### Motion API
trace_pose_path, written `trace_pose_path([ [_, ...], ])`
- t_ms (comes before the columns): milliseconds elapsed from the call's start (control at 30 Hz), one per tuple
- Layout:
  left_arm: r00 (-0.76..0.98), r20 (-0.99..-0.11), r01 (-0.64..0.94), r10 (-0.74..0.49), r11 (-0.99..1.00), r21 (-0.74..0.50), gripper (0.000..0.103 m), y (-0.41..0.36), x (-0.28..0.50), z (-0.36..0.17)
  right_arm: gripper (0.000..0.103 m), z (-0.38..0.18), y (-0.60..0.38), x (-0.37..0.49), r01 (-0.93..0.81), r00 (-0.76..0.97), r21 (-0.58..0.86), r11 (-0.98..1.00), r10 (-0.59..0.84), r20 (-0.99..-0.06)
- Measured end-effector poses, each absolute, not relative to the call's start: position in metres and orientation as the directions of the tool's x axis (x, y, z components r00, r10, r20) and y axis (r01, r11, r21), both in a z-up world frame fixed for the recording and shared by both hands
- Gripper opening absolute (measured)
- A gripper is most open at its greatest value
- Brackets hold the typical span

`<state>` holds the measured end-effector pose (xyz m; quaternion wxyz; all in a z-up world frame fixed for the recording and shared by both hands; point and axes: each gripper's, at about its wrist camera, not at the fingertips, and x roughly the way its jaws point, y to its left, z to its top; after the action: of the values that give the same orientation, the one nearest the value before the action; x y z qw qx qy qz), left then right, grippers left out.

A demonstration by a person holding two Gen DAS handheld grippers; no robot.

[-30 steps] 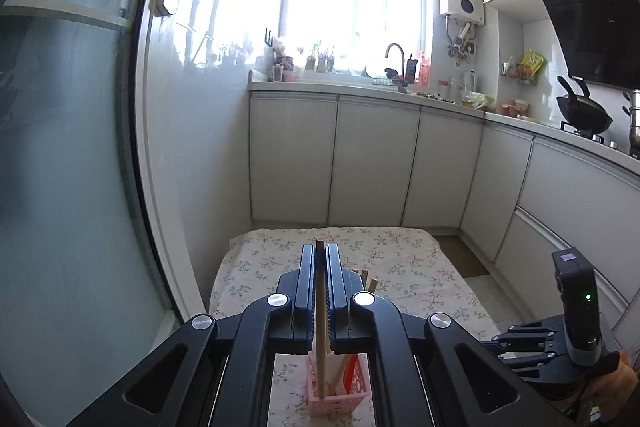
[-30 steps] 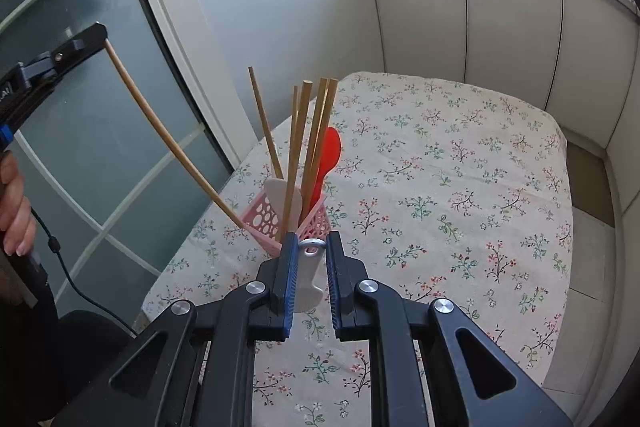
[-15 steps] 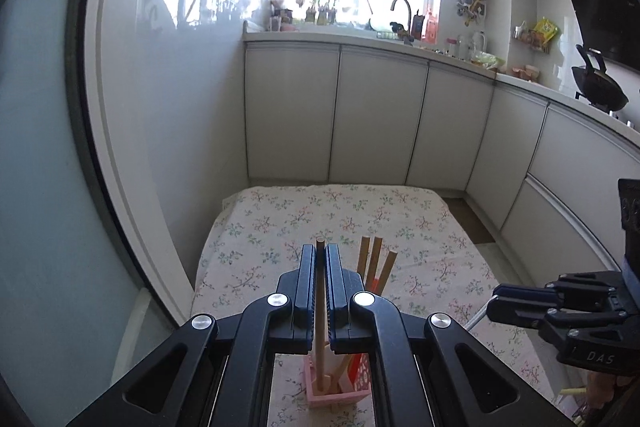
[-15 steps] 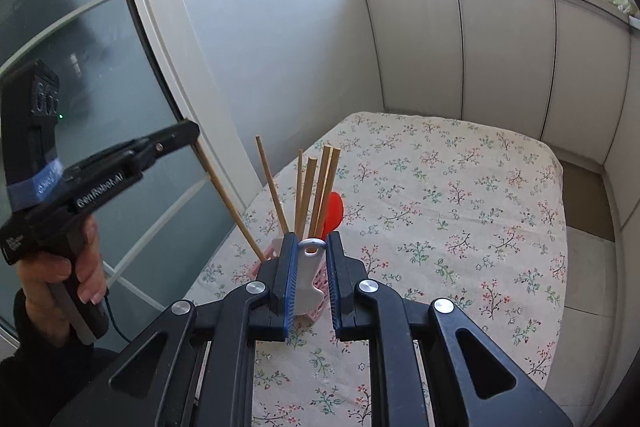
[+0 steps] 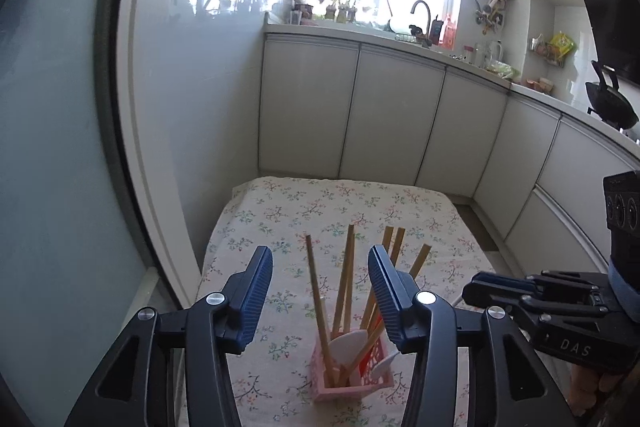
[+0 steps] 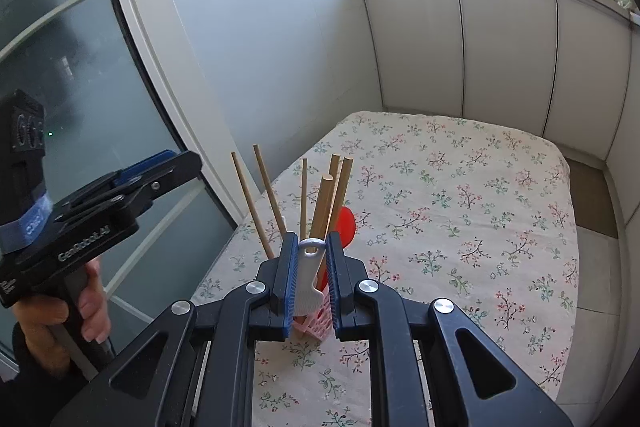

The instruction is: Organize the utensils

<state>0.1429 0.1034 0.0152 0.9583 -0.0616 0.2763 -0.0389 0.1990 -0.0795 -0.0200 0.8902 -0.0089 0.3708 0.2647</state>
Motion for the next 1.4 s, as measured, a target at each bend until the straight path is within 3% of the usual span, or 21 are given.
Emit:
trace_pose_path([
  [333,0.786,-0.617,-0.063,-0.042,0.987,-0.147,0.062,0.138,0.139,-0.013,0.015,-0.029,-0.048,0.193,-0.496,0.585,0.084,0.864,0.404,-0.704],
  [500,0.759,-0.65,-0.084,-0.032,0.986,-0.147,0.069,0.142,0.142,-0.024,0.017,-0.032,-0.043,0.199,-0.514,0.56,0.133,0.847,0.45,-0.696],
  [700,0.741,-0.671,-0.083,-0.024,0.988,-0.127,0.082,0.136,0.139,-0.028,0.039,-0.016,-0.061,0.186,-0.479,0.594,0.144,0.866,0.44,-0.674],
  [967,0.721,-0.69,-0.065,-0.06,0.986,-0.154,0.091,0.104,0.113,-0.014,0.057,-0.001,-0.104,0.15,-0.367,0.638,0.127,0.921,0.349,-0.687],
  [1133,0.757,-0.654,-0.063,0.011,0.996,-0.056,0.103,0.064,0.083,0.005,0.081,0.005,-0.134,0.112,-0.245,0.675,0.051,0.968,0.208,-0.708],
  [1333,0.763,-0.646,-0.003,0.001,1.0,-0.002,0.103,0.024,0.042,0.021,0.101,0.021,-0.161,0.064,-0.095,0.735,-0.026,0.995,0.052,-0.676],
  [1400,0.769,-0.639,0.012,-0.003,1.0,0.01,0.103,0.012,0.028,0.026,0.102,0.025,-0.17,0.052,-0.041,0.742,-0.029,0.999,0.011,-0.671],
])
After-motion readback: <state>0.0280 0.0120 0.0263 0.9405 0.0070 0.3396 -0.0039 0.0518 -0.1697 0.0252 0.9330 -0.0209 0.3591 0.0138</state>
